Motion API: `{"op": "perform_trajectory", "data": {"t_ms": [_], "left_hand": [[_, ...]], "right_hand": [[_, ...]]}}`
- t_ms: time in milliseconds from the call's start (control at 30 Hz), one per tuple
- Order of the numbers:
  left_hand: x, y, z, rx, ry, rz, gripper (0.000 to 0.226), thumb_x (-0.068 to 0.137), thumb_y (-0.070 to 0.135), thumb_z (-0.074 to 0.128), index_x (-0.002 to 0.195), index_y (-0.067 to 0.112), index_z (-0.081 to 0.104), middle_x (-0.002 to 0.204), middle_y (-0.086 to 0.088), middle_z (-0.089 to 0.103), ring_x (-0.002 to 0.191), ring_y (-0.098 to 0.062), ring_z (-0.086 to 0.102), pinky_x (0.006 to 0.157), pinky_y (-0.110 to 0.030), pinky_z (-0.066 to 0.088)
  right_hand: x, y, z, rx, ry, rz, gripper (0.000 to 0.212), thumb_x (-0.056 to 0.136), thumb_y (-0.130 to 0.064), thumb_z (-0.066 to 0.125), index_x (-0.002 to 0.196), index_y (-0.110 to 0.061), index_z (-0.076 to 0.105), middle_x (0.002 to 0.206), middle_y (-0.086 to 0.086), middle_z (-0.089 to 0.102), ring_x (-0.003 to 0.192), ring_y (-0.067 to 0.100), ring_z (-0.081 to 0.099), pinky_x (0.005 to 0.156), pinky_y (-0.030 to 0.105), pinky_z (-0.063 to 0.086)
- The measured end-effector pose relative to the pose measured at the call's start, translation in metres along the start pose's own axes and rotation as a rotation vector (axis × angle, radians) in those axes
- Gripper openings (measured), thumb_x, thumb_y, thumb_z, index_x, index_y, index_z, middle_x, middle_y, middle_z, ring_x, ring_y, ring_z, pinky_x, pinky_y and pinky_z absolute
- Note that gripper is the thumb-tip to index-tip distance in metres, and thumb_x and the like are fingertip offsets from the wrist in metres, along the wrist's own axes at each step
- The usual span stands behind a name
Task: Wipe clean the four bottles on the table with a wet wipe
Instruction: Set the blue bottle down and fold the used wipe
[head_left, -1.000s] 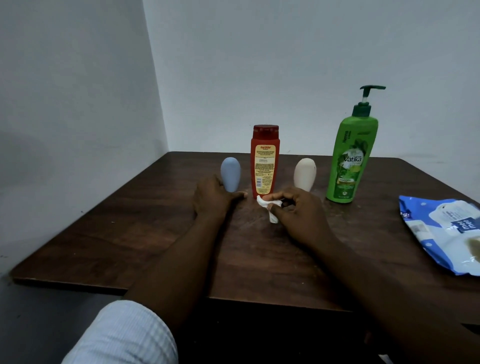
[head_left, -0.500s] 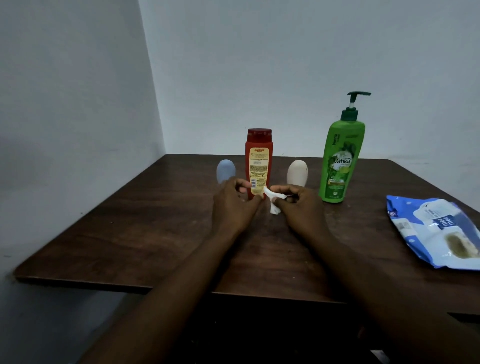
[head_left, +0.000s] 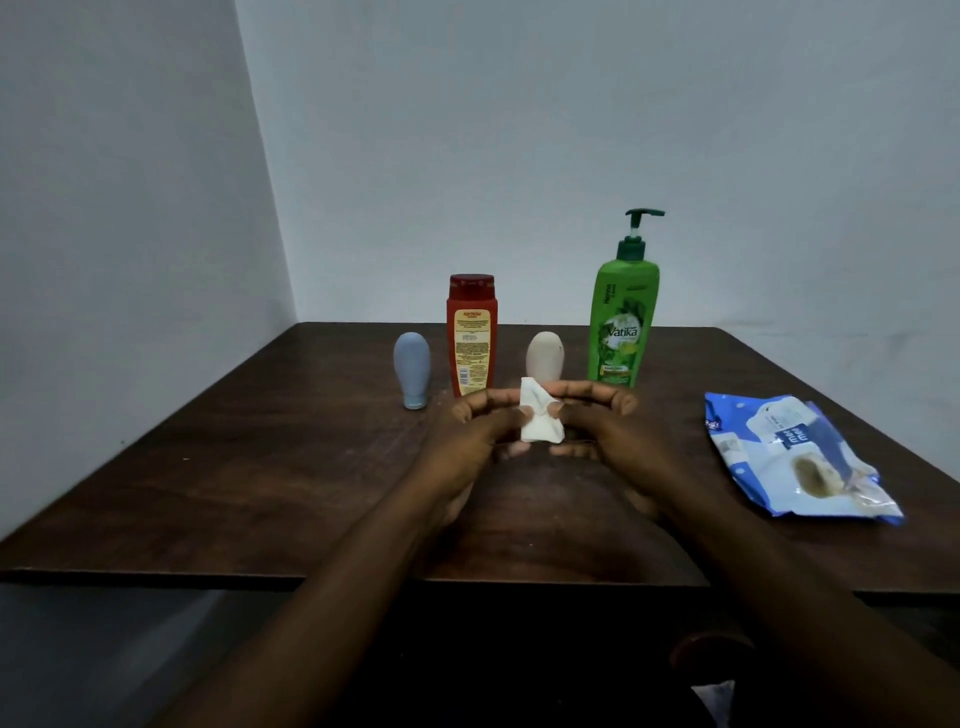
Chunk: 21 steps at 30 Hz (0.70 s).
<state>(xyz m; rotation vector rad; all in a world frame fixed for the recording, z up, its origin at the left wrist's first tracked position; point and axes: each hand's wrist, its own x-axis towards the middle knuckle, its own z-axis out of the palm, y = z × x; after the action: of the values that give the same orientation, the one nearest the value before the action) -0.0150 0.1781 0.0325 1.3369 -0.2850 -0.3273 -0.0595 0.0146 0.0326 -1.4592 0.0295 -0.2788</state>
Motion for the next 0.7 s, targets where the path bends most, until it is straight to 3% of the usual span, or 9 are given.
{"op": "perform_trajectory", "data": {"t_ms": [100,233,333,433,600,700], "left_hand": [[-0.011,0.001,0.006,-0.046,-0.009,0.001,0.016,0.091,-0.001,0.063,0.092,0.012,0.073,0.086,0.002,0.079,0.081,-0.011,0.075,0.064,-0.020,0.059],[-0.024,-0.005,0.020,-0.084,0.001,-0.013,0.025,0.094,-0.004,0.053,0.081,0.009,0.071,0.080,0.000,0.077,0.078,-0.009,0.072,0.063,-0.019,0.059],[-0.033,-0.014,0.032,-0.142,0.000,-0.021,0.028,0.093,-0.003,0.049,0.078,0.006,0.070,0.079,-0.001,0.075,0.079,-0.011,0.071,0.064,-0.021,0.059],[-0.042,-0.019,0.046,-0.154,-0.017,-0.038,0.015,0.090,0.001,0.062,0.081,0.008,0.071,0.078,-0.002,0.076,0.074,-0.007,0.073,0.065,-0.020,0.059],[-0.064,-0.037,0.075,-0.134,0.005,-0.071,0.014,0.086,-0.005,0.068,0.086,0.007,0.073,0.083,-0.011,0.077,0.076,-0.014,0.075,0.069,-0.021,0.060],[-0.089,-0.056,0.096,-0.088,-0.001,-0.032,0.018,0.088,-0.004,0.065,0.086,0.011,0.075,0.088,-0.012,0.078,0.085,-0.023,0.076,0.078,-0.030,0.062]], "right_hand": [[-0.016,-0.002,-0.008,-0.066,-0.021,-0.016,0.018,0.091,0.000,0.065,0.100,-0.010,0.076,0.100,0.009,0.077,0.085,0.020,0.074,0.063,0.024,0.060],[-0.038,-0.004,-0.017,-0.038,-0.026,-0.013,0.028,0.092,0.007,0.054,0.090,-0.007,0.078,0.098,0.012,0.077,0.093,0.022,0.075,0.074,0.026,0.062],[-0.055,-0.004,-0.031,-0.274,-0.002,-0.173,0.035,0.084,0.011,0.059,0.089,-0.017,0.079,0.102,-0.001,0.078,0.096,0.011,0.073,0.082,0.022,0.058],[-0.071,-0.005,-0.041,-0.447,-0.003,-0.268,0.049,0.072,0.018,0.068,0.089,-0.026,0.077,0.108,-0.010,0.075,0.095,0.001,0.070,0.083,0.016,0.054],[-0.101,-0.003,-0.056,-0.435,0.101,-0.274,0.018,0.078,-0.001,0.080,0.092,-0.012,0.079,0.096,-0.005,0.078,0.091,0.006,0.073,0.085,0.016,0.055],[-0.130,0.009,-0.068,-0.410,0.203,-0.292,0.015,0.077,-0.002,0.081,0.089,-0.012,0.079,0.088,-0.005,0.078,0.087,0.006,0.074,0.081,0.017,0.056]]}}
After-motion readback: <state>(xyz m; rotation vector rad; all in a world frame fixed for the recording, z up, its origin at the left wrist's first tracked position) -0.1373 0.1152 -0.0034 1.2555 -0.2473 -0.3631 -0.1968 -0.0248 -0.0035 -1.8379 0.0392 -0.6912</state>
